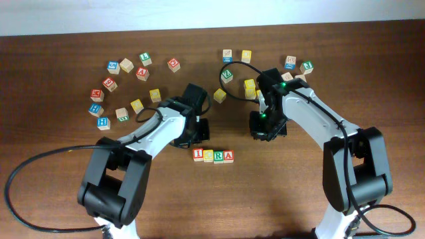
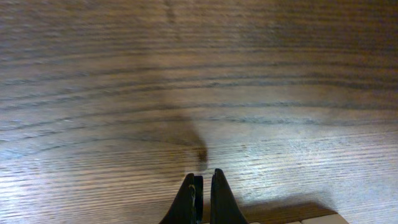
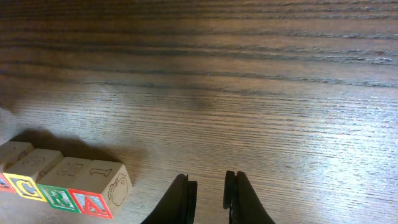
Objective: Spell out ICRA
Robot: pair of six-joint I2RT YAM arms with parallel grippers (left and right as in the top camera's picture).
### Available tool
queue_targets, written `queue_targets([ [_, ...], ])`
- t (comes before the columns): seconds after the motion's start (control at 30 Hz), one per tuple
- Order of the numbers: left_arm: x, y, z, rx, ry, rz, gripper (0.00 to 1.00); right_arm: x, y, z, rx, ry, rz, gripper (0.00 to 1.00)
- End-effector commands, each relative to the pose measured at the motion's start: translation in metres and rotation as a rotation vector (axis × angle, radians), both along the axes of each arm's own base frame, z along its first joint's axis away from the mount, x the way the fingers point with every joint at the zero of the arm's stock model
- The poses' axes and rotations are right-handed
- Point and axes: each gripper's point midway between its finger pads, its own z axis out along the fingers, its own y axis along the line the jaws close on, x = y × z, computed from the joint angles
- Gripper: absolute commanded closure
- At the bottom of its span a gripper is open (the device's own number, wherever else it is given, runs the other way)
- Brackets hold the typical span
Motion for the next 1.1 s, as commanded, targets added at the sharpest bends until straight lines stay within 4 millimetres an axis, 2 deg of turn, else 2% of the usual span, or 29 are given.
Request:
queue_targets([
  [0.0, -0.004, -0.001, -0.008, 0.018, 0.017, 0.003, 1.00, 0.004, -0.002, 0.001, -0.015, -0.019, 0.012, 0.89],
  [0.57, -0.021, 0.006, -0.010, 0.046, 0.088, 0.001, 1.00, 0.004, -0.003, 0.001, -0.015, -0.018, 0.012, 0.90],
  [1.07, -0.027, -0.001, -0.009, 0.006, 0.117, -0.029, 1.00, 0.004, -0.003, 0.001, -0.015, -0.018, 0.012, 0.89],
])
